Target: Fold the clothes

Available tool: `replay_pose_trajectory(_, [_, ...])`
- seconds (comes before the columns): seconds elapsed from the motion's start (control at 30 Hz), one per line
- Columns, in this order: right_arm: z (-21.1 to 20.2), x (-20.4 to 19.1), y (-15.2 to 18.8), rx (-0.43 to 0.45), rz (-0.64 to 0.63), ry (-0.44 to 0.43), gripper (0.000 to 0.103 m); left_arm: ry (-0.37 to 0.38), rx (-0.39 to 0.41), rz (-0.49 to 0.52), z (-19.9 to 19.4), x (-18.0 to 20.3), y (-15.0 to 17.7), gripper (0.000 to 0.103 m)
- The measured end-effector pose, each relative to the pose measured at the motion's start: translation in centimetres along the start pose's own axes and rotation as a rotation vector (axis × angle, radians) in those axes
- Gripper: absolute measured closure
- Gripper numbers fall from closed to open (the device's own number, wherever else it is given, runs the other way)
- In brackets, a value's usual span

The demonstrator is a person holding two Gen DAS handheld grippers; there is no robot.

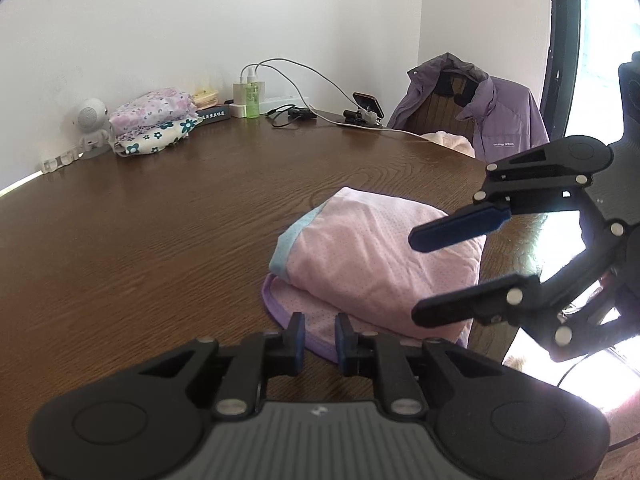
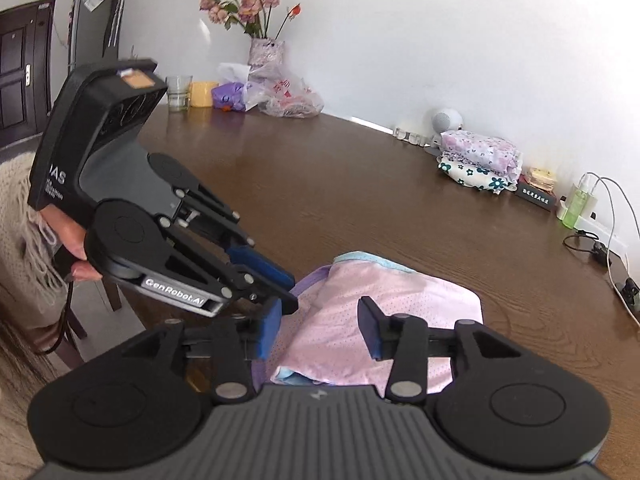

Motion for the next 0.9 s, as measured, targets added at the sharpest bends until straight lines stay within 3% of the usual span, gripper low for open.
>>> replay_pose_trajectory(0.1, [1.3,-1.2,0.2,-0.066,-0.082,0.043,0.069,-0.01,-0.004,0.005,-0.1,-0.1,0.0,0.089])
replay_pose_trajectory(0.17, [1.9,-1.6,0.4,-0.098,-0.1,0.06,0.094,-0.011,-0.004,0.005,-0.1,-0.1,0.0,0.088])
replay_pose_trajectory(0.23, [1.8,-1.2,0.2,-0.095,-0.071,0.056,0.097,-0.011,-0.003,0.004,-0.1,-0.1,0.0,0.088])
replay_pose_trajectory(0.37, [-0.3,0.1,-1.3,-0.019,-0.004,0.039,0.097,-0.01,-0.001,0.003,-0.1,-0.1,0.1,0.088])
replay_pose_trajectory(0.63, [1.2,-1.6,0.1,-0.077,0.016,-0.045,0.097,-0.011,-0.003,0.0,-0.1,-0.2,0.1,0.088])
replay_pose_trajectory(0.7, [1.2,-1.5,0.3,-0.078,0.033,-0.074,0.094,-0.032,0.0,-0.006,-0.8,-0.5,0.1,0.083])
replay_pose_trajectory(0.77, [1.2,-1.4,0.6,-0.079,0.05,-0.109,0.085,-0.057,0.017,-0.019,-1.8,-1.1,0.0,0.078])
replay_pose_trajectory(0.83, [0.3,0.3,0.6,-0.056,0.151,-0.152,0.074,-0.075,0.063,-0.047,-3.3,-1.7,-0.4,0.077])
replay_pose_trajectory(0.9, [-0.8,2.3,0.6,-0.028,0.272,-0.197,0.074,-0.065,0.12,-0.068,-4.6,-2.0,-1.0,0.076])
Point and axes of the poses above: each gripper's, at about its wrist camera, not at the fingertips, and z roughly the way its jaws point, x to its right, y to its underside, the point moved 2 cm from there along z, roughly the way its jaws point, and after that the axes turned 10 degrees about y, right-handed, at the moved point
